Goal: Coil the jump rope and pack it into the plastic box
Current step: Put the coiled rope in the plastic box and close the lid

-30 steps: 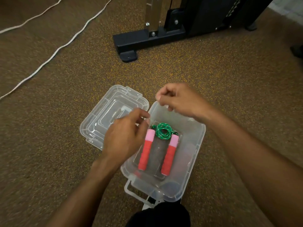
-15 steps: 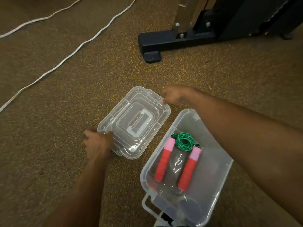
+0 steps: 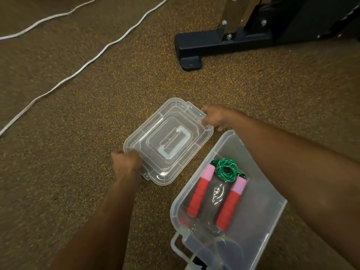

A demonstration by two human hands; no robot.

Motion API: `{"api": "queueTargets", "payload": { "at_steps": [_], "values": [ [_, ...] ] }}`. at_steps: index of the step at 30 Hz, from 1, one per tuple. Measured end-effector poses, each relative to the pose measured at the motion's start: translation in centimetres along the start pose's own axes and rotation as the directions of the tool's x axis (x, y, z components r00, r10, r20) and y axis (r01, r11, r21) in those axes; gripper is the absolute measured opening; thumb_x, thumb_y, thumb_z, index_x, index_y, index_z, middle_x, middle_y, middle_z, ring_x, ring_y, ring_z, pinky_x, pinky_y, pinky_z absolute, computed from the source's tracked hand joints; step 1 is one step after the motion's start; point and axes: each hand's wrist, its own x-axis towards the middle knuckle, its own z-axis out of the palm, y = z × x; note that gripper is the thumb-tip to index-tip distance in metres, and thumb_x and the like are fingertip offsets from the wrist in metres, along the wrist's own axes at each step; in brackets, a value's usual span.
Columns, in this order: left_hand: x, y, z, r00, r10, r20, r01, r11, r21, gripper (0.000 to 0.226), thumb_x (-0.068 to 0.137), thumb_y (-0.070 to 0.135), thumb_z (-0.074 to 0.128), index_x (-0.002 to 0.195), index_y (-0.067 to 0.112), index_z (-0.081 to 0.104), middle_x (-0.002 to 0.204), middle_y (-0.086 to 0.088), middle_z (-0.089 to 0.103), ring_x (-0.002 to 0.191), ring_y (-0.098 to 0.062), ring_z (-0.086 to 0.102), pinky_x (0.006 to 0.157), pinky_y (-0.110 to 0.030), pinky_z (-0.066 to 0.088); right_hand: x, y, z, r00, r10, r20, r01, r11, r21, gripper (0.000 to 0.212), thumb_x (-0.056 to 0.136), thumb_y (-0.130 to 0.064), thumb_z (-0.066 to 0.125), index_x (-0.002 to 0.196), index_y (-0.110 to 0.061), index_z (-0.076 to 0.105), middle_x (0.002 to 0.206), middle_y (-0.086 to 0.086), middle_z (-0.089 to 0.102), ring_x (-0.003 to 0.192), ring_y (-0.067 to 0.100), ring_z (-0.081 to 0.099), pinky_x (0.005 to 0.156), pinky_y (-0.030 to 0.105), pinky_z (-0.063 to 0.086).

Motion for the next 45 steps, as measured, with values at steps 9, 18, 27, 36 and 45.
{"api": "queueTargets", "payload": {
  "at_steps": [9,18,27,36,45],
  "values": [
    [-0.1,0.3,-3.7,0.913,0.007,0.408,0.229,0.820,-0.525,0.050,0.098,0.051,0.043,0.118,0.014,0.070,0.114,-0.012,0.073,0.105,-0.032,0.069,0.088,-0.058,0.055,-2.9,-0.1,-2.0,1.000,-0.001,-0.019,0.007,0.941,0.337,0.039,0.102,-0.042,0.044,0.134,-0.021,0.052,0.118,0.010,0.067,0.098,0.028,0.068,0.082,0.041,0.056],
    [-4.8,2.3,-7.2,0.780,0.272,0.564,0.296,0.634,-0.715,0.052,0.092,0.045,0.038,0.121,0.015,0.068,0.131,-0.013,0.060,0.123,-0.032,0.056,0.105,-0.057,0.039,-9.9,0.7,-4.5,0.996,-0.063,-0.060,0.086,0.795,0.600,0.036,0.101,-0.042,0.046,0.125,-0.019,0.061,0.109,0.010,0.071,0.104,0.022,0.066,0.096,0.039,0.051],
    [-14.8,1.9,-7.3,0.874,0.463,0.146,-0.247,0.683,-0.687,0.045,0.100,0.045,0.041,0.121,0.013,0.065,0.106,-0.002,0.073,0.098,-0.014,0.070,0.077,-0.034,0.060,-15.2,2.6,-5.2,0.997,-0.074,0.000,0.045,0.606,0.794,0.088,0.090,-0.074,0.032,0.143,-0.005,0.043,0.143,0.021,0.050,0.121,0.031,0.055,0.104,0.043,0.042],
    [-21.3,-3.6,-6.6,0.553,0.825,0.120,-0.668,0.525,-0.528,0.021,0.092,0.039,0.038,0.090,0.020,0.047,0.082,0.002,0.041,0.074,-0.013,0.042,0.063,-0.036,0.040,-17.5,6.8,-5.0,0.994,-0.105,0.030,0.021,0.453,0.891,0.085,0.082,-0.071,0.050,0.136,-0.005,0.052,0.129,0.017,0.062,0.117,0.028,0.062,0.105,0.042,0.045],
    [-21.9,-6.5,-7.6,0.009,0.956,0.293,-0.990,0.050,-0.132,0.041,0.097,0.056,0.026,0.094,0.020,0.046,0.094,0.005,0.046,0.083,-0.020,0.044,0.070,-0.043,0.036,-19.4,9.3,-5.6,0.974,-0.218,0.055,0.019,0.323,0.946,0.041,0.079,-0.028,0.050,0.112,-0.004,0.057,0.100,0.015,0.062,0.086,0.024,0.065,0.076,0.036,0.058]
  ]
}}
